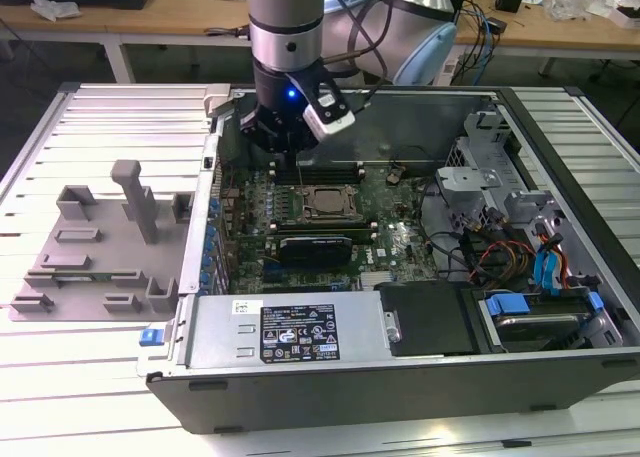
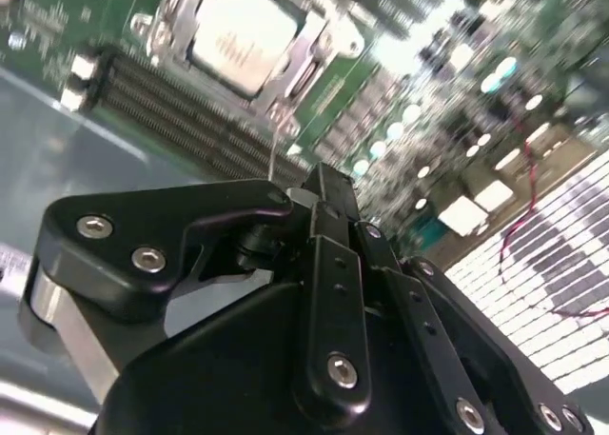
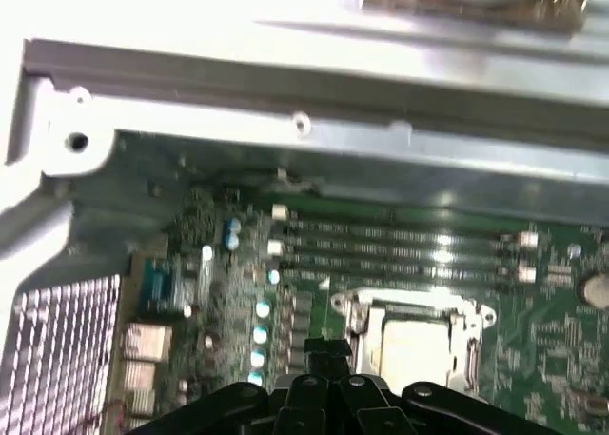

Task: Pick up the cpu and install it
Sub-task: 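Install the first cpu locking lever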

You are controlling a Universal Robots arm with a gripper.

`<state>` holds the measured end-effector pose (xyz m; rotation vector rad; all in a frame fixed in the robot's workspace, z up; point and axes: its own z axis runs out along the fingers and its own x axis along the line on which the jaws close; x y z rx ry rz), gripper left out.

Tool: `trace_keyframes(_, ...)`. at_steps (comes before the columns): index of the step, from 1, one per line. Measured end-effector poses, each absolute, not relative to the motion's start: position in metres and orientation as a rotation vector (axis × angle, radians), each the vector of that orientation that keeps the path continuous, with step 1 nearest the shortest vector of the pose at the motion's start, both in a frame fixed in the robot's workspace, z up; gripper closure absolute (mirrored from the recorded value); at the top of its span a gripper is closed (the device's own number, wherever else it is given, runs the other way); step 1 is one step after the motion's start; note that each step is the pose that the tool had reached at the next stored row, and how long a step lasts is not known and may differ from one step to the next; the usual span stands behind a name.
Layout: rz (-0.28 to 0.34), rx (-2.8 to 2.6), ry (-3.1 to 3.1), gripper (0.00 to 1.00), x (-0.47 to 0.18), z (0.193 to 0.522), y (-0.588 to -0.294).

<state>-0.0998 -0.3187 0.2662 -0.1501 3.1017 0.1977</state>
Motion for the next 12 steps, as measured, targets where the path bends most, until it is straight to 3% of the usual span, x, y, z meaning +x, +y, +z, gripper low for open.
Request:
trace_keyframes(5,0.318,-0.148,3.087,0.89,-0.1002,0.2624,-0.3188)
trace_keyframes(12,0.358,-0.147,3.082,0.89,-0.0942,0.2563,-0.3197)
